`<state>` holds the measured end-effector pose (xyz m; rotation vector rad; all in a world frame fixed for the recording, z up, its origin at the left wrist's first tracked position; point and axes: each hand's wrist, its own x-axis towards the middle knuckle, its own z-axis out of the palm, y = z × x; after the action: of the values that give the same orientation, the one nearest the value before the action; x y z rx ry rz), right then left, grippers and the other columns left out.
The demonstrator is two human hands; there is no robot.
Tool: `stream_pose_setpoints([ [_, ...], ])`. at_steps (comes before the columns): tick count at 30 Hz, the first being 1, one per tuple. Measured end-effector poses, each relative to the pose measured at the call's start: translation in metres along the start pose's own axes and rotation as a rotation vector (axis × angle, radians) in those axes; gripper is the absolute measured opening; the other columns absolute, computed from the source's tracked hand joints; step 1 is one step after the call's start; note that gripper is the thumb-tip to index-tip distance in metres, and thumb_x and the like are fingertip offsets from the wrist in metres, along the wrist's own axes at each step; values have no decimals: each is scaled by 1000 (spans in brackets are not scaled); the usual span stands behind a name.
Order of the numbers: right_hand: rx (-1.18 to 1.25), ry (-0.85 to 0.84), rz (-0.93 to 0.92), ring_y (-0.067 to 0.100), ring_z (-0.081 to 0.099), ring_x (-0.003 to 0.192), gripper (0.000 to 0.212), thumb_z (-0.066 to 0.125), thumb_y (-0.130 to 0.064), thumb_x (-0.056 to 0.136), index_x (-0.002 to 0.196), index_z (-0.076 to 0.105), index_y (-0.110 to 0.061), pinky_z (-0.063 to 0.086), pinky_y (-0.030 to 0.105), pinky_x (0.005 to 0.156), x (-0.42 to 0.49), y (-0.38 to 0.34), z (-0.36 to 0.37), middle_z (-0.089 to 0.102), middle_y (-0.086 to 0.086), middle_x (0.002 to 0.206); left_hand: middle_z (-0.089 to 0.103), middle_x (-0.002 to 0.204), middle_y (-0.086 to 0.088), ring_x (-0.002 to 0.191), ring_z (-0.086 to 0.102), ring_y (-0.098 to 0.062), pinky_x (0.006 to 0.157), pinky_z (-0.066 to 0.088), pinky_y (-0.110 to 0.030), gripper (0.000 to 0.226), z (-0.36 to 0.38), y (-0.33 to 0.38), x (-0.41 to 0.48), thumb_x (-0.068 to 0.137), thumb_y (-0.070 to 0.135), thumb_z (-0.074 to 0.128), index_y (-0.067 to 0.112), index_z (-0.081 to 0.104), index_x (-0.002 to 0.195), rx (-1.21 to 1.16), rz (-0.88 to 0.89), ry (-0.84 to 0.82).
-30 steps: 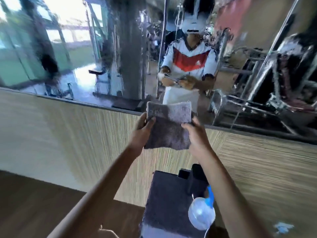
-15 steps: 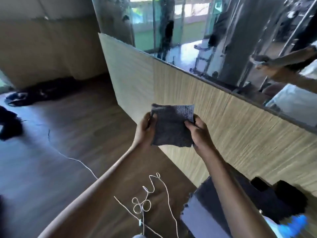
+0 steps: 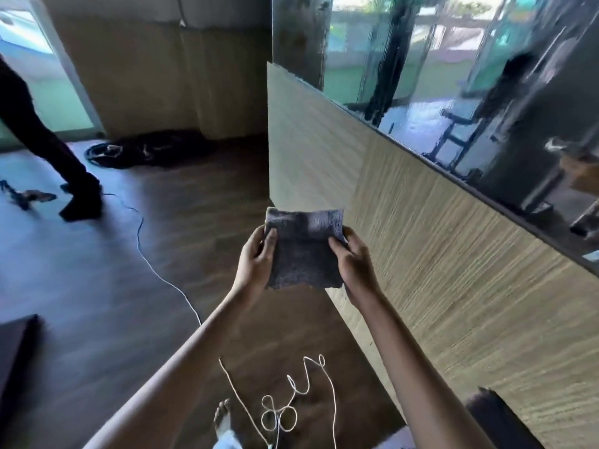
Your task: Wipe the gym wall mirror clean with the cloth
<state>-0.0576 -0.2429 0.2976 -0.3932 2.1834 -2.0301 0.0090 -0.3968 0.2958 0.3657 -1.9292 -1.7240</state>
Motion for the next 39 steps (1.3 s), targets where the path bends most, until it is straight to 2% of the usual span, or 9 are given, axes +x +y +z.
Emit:
stream_pose_setpoints([
  [5,-118,-21,29,28,63,93,21,51,-28,87,99,64,-17,49,39,83,66,6,62,68,16,100,54,68,15,61,47,5,59,40,-13,17,-36,-42,74,104,11,49,12,58,90,-101,-74,0],
  [9,-64,-19,75,12,61,87,14,52,-13,92,101,62,-18,46,24,77,115,1,118,68,-1,93,61,79,12,76,53,-2,72,44,-26,11,-72,-66,137,101,24,55,21,63,94,-135,-150,-28],
  [14,-17,49,95,22,62,98,30,49,-24,80,107,62,-16,47,32,85,178,-2,177,68,6,102,68,90,12,88,58,-5,83,46,-32,19,-104,-72,220,104,22,50,26,67,96,-196,-152,-60],
  [20,-50,87,80,20,59,90,14,51,-10,102,97,60,-20,46,31,75,253,1,205,64,7,97,66,91,8,87,57,-4,80,46,-27,15,-110,-81,305,103,24,52,23,65,95,-196,-141,-89],
  [23,-41,95,42,20,63,90,5,58,-13,100,100,61,-17,51,30,77,294,1,216,66,6,97,59,77,11,68,52,6,66,43,-15,20,-103,-83,352,105,16,49,18,59,88,-135,-101,-105],
  [27,-47,192,-11,14,61,85,12,54,-9,101,101,59,-19,47,17,68,362,2,219,64,-4,91,54,73,10,62,47,3,60,39,-17,18,-80,-88,437,103,14,53,16,58,86,-49,-14,-147],
  [31,-69,346,-73,23,61,94,10,52,-9,102,108,59,-11,46,32,79,446,-8,201,65,6,100,59,78,9,62,51,8,60,40,-12,12,-41,-78,524,103,16,52,12,62,97,-15,51,-232],
  [36,-148,539,-264,15,53,83,5,50,-9,103,100,53,-11,39,13,66,537,-48,162,59,3,92,56,78,9,72,48,-1,67,41,-20,14,26,-41,622,103,12,52,18,60,94,-151,164,-333],
  [39,-222,656,-325,7,49,76,10,47,-14,105,95,47,-13,35,11,61,576,-87,138,51,-4,85,52,70,11,65,44,2,63,36,-26,13,68,-5,671,95,31,51,22,54,86,-120,372,-346],
])
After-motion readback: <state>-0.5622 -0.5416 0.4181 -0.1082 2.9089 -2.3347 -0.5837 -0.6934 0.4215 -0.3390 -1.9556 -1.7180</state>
